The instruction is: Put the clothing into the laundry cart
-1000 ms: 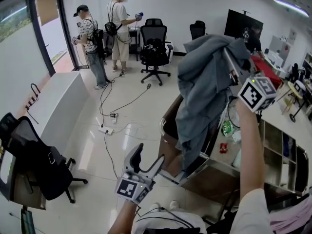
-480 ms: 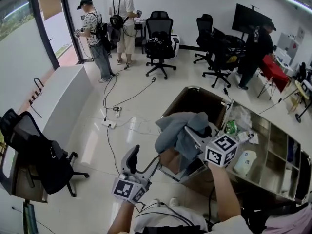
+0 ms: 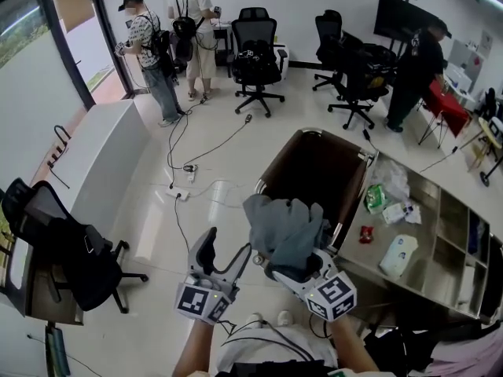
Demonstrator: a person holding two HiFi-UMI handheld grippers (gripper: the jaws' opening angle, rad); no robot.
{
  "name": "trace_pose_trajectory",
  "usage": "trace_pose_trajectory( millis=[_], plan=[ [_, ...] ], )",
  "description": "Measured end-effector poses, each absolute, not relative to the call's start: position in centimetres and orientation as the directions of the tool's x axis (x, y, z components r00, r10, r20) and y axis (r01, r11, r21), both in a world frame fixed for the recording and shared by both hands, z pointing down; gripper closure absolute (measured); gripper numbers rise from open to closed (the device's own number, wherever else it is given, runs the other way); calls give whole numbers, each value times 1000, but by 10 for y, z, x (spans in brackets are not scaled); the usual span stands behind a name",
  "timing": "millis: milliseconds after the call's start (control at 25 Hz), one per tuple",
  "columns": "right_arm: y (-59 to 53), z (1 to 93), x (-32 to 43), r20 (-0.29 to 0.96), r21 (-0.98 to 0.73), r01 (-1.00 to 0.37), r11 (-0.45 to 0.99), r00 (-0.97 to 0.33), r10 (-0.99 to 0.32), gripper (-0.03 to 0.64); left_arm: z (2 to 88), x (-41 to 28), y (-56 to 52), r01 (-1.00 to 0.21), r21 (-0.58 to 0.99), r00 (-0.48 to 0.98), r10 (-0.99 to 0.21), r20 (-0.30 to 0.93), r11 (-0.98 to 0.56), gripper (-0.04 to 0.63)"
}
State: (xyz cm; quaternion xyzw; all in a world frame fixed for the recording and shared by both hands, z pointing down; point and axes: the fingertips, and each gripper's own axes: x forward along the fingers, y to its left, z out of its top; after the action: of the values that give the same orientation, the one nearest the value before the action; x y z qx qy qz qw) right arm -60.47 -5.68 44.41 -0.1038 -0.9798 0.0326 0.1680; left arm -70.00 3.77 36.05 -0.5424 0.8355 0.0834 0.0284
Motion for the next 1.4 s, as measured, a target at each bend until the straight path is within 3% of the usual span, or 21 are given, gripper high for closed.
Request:
trace_pose_trajectory(
  millis=[200,360,560,720,880,1040,1400],
  plan=[
    [-70,421,-555,172,-219,132,967,-970,171,224,360,-696,31,-924,94,-380,-915,-137,370,250],
    [-119,356,-517,-72,-217,2,976,-997,-14,230,353,-688,15,-940,82,-339,-931,-138,330,250],
    [-176,325,-497,-140,-122,-251,960,-953,-268,233,342,-661,-16,-969,57,-248,-958,-142,242,250],
    [-196,303,-495,-208,-84,-386,919,-895,-395,233,334,-646,-35,-978,8,-209,-968,-141,210,250],
    [-197,310,-507,-200,-13,-411,912,-892,-405,233,329,-638,-44,-979,20,-203,-969,-141,202,250],
    [-191,328,-520,-108,-40,-362,931,-925,-364,236,335,-642,-47,-974,12,-228,-966,-120,228,250],
    [-178,336,-540,-71,-32,-287,957,-955,-289,244,340,-655,-33,-962,9,-272,-957,-104,273,250]
  ],
)
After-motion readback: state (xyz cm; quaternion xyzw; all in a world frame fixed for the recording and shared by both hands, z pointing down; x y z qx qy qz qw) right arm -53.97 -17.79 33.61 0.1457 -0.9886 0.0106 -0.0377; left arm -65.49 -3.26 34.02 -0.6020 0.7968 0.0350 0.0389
